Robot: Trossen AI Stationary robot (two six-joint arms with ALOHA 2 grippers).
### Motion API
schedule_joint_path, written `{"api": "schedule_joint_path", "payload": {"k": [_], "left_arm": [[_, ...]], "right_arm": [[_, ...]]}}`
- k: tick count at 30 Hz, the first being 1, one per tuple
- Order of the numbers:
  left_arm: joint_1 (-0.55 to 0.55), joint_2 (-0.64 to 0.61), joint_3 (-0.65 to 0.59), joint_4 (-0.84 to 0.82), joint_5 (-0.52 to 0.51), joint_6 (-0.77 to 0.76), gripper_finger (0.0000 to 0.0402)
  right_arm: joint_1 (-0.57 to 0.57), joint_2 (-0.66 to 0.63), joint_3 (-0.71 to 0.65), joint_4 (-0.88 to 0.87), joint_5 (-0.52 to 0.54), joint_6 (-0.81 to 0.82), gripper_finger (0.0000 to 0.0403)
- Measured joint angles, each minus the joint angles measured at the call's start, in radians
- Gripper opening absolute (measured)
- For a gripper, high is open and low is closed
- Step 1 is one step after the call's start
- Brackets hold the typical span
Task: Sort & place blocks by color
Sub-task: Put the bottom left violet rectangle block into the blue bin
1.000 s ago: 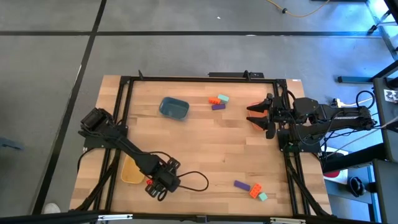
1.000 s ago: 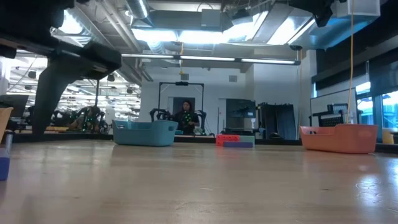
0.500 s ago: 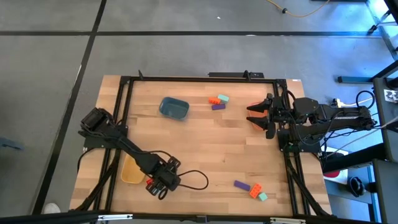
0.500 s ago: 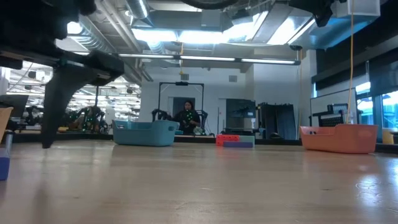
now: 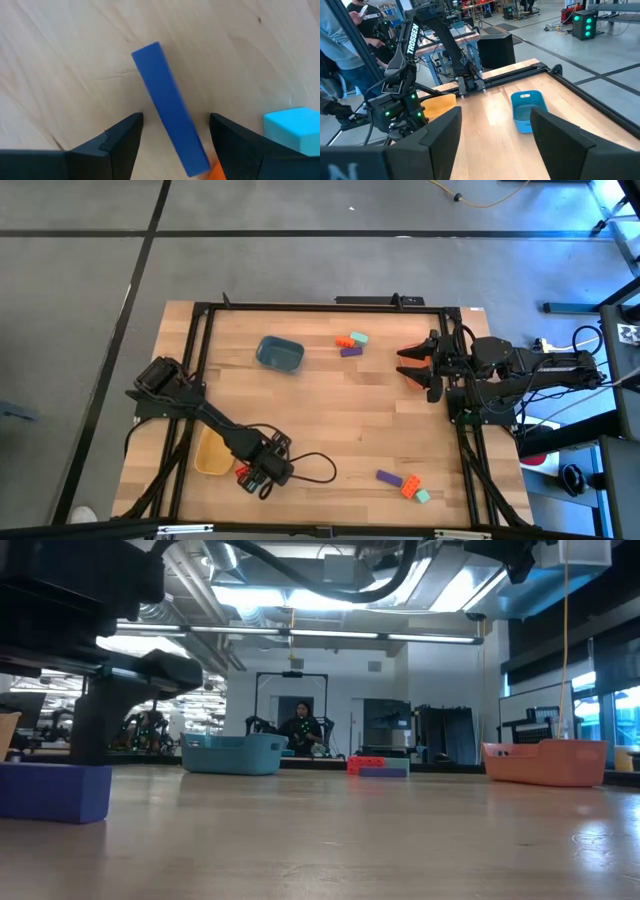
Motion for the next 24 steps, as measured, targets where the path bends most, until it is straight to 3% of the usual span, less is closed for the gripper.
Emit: {"api": "schedule_joint_path", "payload": {"k": [4, 7, 16, 24], "left_arm": [[0.014, 0.001, 0.0, 0.001, -0.001, -0.027, 0.0223], [0.022, 0.001, 0.0, 0.003, -0.002, -0.047, 0.0198], [0.06, -0.011, -0.003, 0.006, 0.059, -0.062, 0.0044], [0.215, -0.192, -0.006, -0.072, 0.068, -0.045, 0.0045]], "right_arm": [[0.0, 0.0, 0.0, 0.0, 0.0, 0.0, 0.0239], [0.0, 0.0, 0.0, 0.0, 0.001, 0.0, 0.0239], [0.0, 0.0, 0.0, 0.0, 0.001, 0.0, 0.0239], [0.0, 0.0, 0.0, 0.001, 0.003, 0.0, 0.0239]]}}
